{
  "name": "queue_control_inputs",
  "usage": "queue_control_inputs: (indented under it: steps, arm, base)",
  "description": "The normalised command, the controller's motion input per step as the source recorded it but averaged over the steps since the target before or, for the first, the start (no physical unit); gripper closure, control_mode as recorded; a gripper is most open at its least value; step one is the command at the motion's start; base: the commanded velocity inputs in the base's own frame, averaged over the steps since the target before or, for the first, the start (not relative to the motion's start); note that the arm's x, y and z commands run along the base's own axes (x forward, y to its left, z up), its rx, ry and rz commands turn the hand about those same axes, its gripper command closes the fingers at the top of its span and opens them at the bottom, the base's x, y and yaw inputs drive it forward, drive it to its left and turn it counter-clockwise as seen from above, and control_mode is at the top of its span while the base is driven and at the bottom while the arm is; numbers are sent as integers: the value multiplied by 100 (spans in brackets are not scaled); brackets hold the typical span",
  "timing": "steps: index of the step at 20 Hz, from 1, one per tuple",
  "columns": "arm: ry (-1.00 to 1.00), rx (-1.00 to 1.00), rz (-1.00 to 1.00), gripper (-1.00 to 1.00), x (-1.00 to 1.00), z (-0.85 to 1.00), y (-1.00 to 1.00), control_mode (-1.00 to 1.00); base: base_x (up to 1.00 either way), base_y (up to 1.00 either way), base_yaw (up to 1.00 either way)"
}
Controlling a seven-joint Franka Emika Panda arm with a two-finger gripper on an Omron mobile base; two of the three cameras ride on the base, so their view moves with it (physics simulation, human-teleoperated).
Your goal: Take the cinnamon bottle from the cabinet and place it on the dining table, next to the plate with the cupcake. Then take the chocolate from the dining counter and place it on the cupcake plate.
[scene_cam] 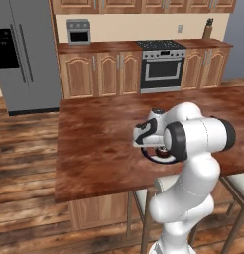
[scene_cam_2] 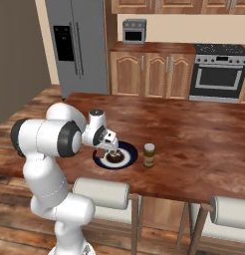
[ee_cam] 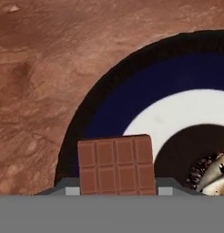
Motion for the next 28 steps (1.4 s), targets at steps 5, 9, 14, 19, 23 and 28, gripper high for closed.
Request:
queue_control_inputs:
  steps: [5, 9, 14, 19, 23, 28]
  arm:
    - [-2, 0, 11, -100, 14, -10, -13, -100]
    - [0, 0, 6, -100, 16, -2, -9, -100]
    - [0, 0, 2, -100, 14, 0, -6, -100]
    - [0, 0, 0, -100, -3, 13, -1, -100]
    - [0, 1, 0, -100, -14, 26, 0, -100]
    - [-2, 1, 0, -100, -35, 21, 3, -100]
  base:
    - [0, 0, 0]
    - [0, 0, 0]
    - [0, 0, 0]
    - [0, 0, 0]
    - [0, 0, 0]
    - [0, 0, 0]
